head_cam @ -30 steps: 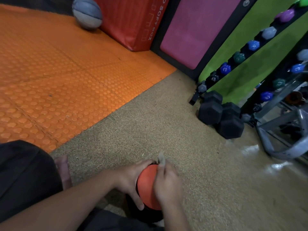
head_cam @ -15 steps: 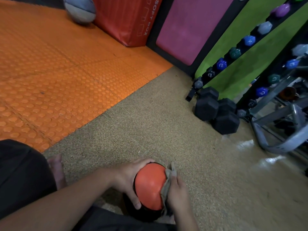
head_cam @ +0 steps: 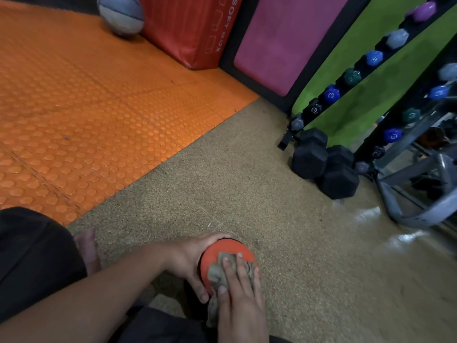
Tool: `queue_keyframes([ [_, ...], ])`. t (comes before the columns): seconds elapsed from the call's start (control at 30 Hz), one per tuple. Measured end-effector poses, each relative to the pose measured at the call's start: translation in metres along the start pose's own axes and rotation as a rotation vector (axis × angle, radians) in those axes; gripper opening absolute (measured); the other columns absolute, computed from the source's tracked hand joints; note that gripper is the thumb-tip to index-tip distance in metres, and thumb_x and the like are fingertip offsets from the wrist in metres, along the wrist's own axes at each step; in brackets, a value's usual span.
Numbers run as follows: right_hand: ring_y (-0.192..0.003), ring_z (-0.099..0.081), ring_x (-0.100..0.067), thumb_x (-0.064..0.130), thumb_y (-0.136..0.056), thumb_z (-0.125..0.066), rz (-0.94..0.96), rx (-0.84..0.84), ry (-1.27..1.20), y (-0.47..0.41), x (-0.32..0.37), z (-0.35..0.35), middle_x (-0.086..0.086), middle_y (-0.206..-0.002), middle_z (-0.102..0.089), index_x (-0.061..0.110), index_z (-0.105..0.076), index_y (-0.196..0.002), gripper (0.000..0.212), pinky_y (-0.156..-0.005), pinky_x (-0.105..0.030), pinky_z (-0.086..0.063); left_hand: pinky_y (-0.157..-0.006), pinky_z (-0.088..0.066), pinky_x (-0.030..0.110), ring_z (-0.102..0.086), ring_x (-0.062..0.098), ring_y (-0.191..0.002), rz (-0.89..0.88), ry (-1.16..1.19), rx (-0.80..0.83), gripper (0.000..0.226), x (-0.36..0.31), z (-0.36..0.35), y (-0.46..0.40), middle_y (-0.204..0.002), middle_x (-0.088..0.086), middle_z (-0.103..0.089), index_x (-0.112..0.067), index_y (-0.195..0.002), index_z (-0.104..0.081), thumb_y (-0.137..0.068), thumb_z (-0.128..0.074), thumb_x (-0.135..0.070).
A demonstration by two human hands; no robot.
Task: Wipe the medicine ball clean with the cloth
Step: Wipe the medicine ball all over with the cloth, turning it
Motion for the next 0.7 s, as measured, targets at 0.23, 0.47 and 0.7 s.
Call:
queue_keyframes([
  [0.23,-0.129,-0.056,-0.015,0.040,-0.110,-0.039,-0.432,-0.021,-0.673,-0.040,-0.054,0.022,0.004,-0.144,-0.061,0.040,-0.056,-0.145,0.039,-0.111,-0.031,-0.040,-0.129,-0.021,0.034,-0.019,0.003,-0.154,0.034,0.034,0.016,0.140,-0.008,0.002,0.011,-0.166,-0.028,-0.012,-0.066,-0.152,-0.008,-0.051,-0.104,-0.051],
  [0.47,-0.099,-0.074,-0.029,0.057,-0.101,-0.044,-0.783,0.113,-0.892,-0.057,-0.070,0.003,-0.006,-0.106,-0.078,0.027,-0.075,-0.118,0.047,-0.094,-0.052,-0.059,-0.127,-0.029,0.046,-0.028,0.008,-0.153,0.130,0.184,0.085,0.145,0.006,0.013,0.023,-0.163,-0.028,-0.024,-0.075,-0.150,-0.008,-0.045,-0.106,-0.051],
  [0.7,-0.092,-0.075,-0.030,0.056,-0.101,-0.048,-0.811,0.178,-0.918,-0.057,-0.064,-0.009,-0.004,-0.088,-0.081,0.023,-0.080,-0.101,0.046,-0.086,-0.047,-0.061,-0.127,-0.030,0.045,-0.026,0.015,-0.157,0.352,0.242,0.244,0.140,0.019,0.043,0.039,-0.164,-0.017,-0.025,-0.085,-0.133,-0.006,-0.050,-0.108,-0.037],
])
Point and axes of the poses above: each hand's wrist, its own y-axis away from the middle knuckle, its own z-axis out of the back of the hand, x = y × z, the point moved 4 cm from there along -y, towards the middle knuckle
